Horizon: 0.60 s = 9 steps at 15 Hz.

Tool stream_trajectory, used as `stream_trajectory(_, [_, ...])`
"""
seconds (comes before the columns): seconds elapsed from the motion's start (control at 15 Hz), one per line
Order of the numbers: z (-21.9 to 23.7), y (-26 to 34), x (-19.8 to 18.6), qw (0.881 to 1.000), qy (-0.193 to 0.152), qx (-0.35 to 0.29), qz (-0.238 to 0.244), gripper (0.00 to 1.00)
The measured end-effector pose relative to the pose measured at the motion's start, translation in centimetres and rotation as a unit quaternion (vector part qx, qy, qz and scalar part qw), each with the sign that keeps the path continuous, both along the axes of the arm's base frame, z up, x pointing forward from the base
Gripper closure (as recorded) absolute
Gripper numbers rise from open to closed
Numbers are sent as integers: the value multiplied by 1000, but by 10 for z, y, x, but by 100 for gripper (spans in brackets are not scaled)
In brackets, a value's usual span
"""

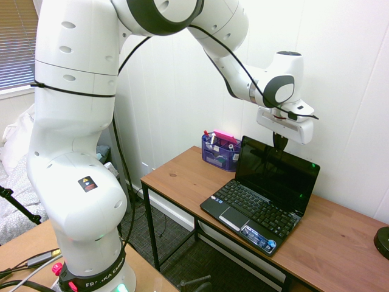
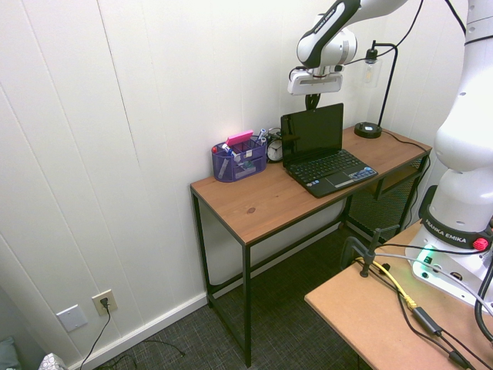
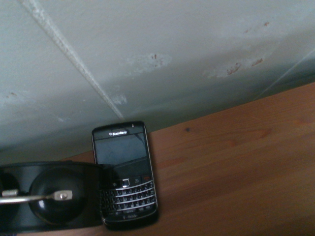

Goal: Close the laptop lid

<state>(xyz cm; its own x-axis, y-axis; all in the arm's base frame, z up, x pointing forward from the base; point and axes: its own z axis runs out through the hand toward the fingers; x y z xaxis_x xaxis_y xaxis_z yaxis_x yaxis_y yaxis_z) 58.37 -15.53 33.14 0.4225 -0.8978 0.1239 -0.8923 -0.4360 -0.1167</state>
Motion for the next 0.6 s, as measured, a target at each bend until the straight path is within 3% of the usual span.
stream_trajectory(0.6, [-20,-1,-70,1000,23,11,3,100])
